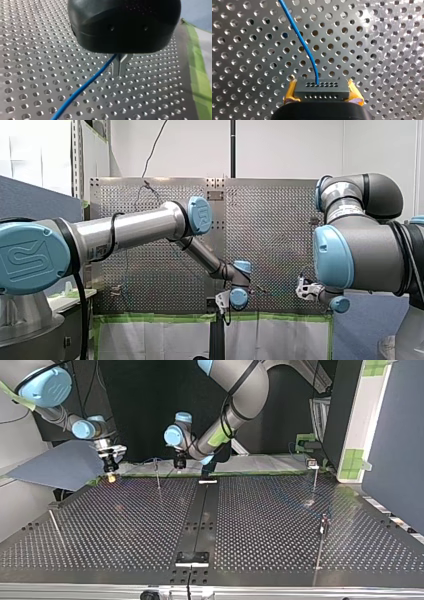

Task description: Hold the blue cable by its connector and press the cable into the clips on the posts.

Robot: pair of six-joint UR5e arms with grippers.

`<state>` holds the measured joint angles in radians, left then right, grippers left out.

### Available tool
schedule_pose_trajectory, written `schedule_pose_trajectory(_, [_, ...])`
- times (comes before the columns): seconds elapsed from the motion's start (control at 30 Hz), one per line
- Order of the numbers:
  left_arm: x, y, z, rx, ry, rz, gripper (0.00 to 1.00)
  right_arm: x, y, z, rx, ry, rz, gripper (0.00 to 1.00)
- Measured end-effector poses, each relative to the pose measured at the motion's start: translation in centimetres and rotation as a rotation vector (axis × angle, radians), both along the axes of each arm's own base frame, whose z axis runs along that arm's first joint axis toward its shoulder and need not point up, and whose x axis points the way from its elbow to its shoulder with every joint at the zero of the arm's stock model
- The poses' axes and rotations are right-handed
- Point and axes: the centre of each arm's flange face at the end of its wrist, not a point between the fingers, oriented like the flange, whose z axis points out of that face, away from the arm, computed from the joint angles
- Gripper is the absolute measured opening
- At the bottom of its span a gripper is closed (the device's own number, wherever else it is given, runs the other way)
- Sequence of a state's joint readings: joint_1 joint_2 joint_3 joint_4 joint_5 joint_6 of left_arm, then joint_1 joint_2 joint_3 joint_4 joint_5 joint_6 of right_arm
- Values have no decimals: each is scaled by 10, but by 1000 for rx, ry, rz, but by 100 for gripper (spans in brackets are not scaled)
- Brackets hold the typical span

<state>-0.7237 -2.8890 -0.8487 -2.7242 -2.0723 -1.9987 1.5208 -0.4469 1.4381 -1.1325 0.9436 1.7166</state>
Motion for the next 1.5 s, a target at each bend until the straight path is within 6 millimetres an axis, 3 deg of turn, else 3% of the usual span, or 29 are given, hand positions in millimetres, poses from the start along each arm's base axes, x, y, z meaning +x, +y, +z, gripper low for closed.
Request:
schedule_pose_trajectory(0.57, [27, 10, 16, -8, -6, 19, 0, -6, -22, 15, -11, -18, 2, 2])
schedule_pose_trajectory(0.9, [31, 10, 16, -10, -3, -6, 0, -9, -27, 19, -21, -24, 3, 2])
schedule_pose_trajectory(0.93, [31, 10, 16, -9, -3, -13, 3, -9, -27, 19, -21, -24, 3, 2])
schedule_pose_trajectory(0.97, [30, 9, 16, -6, -4, -24, 19, -9, -27, 19, -21, -23, 3, 2])
schedule_pose_trajectory(1.0, [29, 8, 15, -1, -4, -33, 19, -9, -27, 19, -21, -23, 3, 2])
schedule_pose_trajectory(1.07, [25, 5, 14, 14, -4, -50, 71, -8, -27, 19, -20, -23, 4, 2])
schedule_pose_trajectory(1.1, [23, 4, 13, 23, -6, -52, 71, -8, -28, 20, -21, -23, 4, 2])
schedule_pose_trajectory(1.17, [20, 1, 12, 40, -13, -60, 100, -9, -28, 20, -21, -22, 2, 2])
schedule_pose_trajectory(1.5, [12, -2, 8, 104, -4, -127, 100, -8, -27, 18, -14, -2, 0, 2])
